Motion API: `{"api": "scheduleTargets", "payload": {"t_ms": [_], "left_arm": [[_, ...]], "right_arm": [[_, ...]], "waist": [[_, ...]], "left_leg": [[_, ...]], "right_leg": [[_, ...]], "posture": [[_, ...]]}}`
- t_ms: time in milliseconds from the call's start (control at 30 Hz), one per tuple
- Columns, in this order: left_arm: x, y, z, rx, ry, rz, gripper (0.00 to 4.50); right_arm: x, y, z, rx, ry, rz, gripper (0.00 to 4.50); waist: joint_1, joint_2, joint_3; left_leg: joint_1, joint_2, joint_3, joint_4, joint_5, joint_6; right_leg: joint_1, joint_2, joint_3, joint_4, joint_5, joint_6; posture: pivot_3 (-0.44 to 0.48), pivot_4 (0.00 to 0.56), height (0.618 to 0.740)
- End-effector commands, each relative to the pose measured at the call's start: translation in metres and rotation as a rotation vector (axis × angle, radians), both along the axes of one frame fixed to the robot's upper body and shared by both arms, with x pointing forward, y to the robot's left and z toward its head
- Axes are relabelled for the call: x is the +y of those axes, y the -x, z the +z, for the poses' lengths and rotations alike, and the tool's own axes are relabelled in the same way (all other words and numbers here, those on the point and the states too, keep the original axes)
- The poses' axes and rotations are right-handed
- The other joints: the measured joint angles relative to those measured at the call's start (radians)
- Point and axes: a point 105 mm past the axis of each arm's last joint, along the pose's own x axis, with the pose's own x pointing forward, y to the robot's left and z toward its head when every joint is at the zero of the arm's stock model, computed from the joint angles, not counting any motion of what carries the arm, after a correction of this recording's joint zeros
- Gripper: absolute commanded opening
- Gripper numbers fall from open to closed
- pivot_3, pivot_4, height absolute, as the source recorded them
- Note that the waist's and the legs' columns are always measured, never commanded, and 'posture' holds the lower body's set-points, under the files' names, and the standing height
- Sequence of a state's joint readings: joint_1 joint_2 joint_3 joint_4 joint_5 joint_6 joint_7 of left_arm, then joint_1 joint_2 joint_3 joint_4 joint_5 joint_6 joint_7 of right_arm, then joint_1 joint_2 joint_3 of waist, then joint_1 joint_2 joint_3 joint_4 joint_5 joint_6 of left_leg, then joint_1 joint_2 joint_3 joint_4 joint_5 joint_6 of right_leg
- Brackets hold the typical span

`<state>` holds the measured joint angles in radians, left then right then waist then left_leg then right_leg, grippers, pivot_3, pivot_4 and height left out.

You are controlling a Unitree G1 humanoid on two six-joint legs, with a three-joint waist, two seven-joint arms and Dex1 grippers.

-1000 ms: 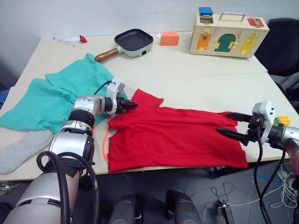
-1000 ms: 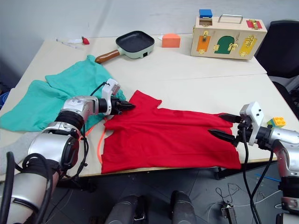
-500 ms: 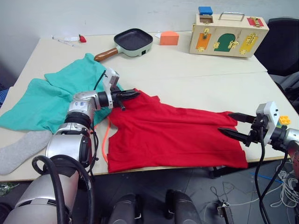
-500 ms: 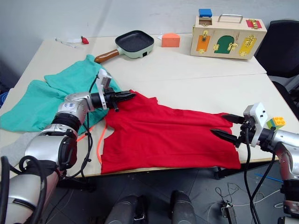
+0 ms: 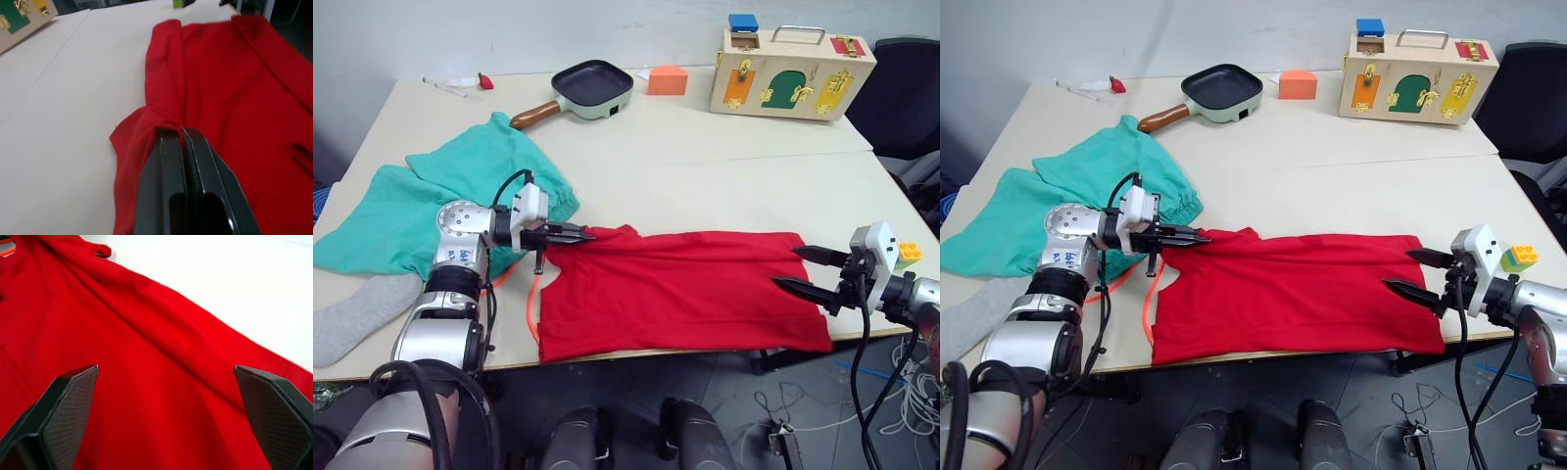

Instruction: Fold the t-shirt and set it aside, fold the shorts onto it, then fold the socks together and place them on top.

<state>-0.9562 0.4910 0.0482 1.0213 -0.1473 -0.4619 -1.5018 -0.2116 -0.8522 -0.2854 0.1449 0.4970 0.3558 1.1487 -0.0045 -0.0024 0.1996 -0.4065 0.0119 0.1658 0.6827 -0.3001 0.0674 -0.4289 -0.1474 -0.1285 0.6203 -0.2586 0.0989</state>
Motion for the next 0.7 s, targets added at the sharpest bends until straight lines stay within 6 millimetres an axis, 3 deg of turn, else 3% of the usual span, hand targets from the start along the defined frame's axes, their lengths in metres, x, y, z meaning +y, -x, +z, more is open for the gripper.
{"api": "scheduleTargets", "payload": {"t_ms": [33, 233, 267, 433, 567, 700], "left_arm": [[0.006, 0.019, -0.006, -0.103, -0.134, -0.133, 0.02], [0.014, 0.036, -0.029, -0.127, -0.237, -0.192, 0.02], [0.016, 0.036, -0.030, -0.093, -0.223, -0.179, 0.22], [0.020, 0.035, -0.021, -0.012, -0.150, -0.131, 1.59], [0.031, 0.038, -0.004, 0.222, -0.091, -0.038, 2.85], [0.052, 0.038, 0.009, 0.505, -0.061, 0.162, 4.20]], "right_arm": [[-0.006, 0.003, 0.015, -0.048, 0.017, -0.009, 4.50], [-0.006, 0.006, 0.010, -0.037, 0.014, -0.011, 4.50], [-0.005, 0.006, 0.010, -0.035, 0.013, -0.012, 4.50], [-0.004, 0.008, 0.008, -0.029, 0.010, -0.011, 4.50], [-0.005, 0.012, 0.010, -0.023, 0.016, -0.008, 4.50], [-0.005, 0.017, 0.010, -0.010, 0.016, -0.002, 4.50]], "waist": [[0.000, 0.000, 0.000], [-0.001, 0.000, 0.000], [-0.001, 0.000, 0.000], [0.002, 0.000, 0.000], [0.000, 0.000, 0.000], [-0.002, 0.000, 0.000]], "left_leg": [[0.000, 0.000, 0.000, 0.000, 0.000, 0.000], [0.000, 0.000, 0.000, 0.000, 0.000, 0.001], [0.000, 0.000, 0.000, 0.000, 0.000, 0.001], [0.000, 0.000, -0.001, 0.000, -0.001, 0.001], [0.000, 0.000, -0.001, 0.000, -0.001, 0.002], [0.000, 0.000, -0.001, 0.000, -0.001, 0.002]], "right_leg": [[0.000, 0.000, 0.000, 0.000, 0.000, 0.000], [0.000, -0.001, 0.000, 0.000, 0.000, 0.000], [0.000, -0.001, 0.000, 0.000, 0.000, 0.000], [0.000, -0.001, 0.000, 0.000, 0.000, 0.000], [0.000, 0.000, 0.000, 0.001, 0.000, 0.000], [0.001, 0.002, 0.000, 0.002, 0.000, 0.000]], "posture": [[0.000, 0.150, 0.740], [0.000, 0.150, 0.740], [0.000, 0.150, 0.740], [0.000, 0.150, 0.740], [0.000, 0.150, 0.740], [0.000, 0.150, 0.740]]}}
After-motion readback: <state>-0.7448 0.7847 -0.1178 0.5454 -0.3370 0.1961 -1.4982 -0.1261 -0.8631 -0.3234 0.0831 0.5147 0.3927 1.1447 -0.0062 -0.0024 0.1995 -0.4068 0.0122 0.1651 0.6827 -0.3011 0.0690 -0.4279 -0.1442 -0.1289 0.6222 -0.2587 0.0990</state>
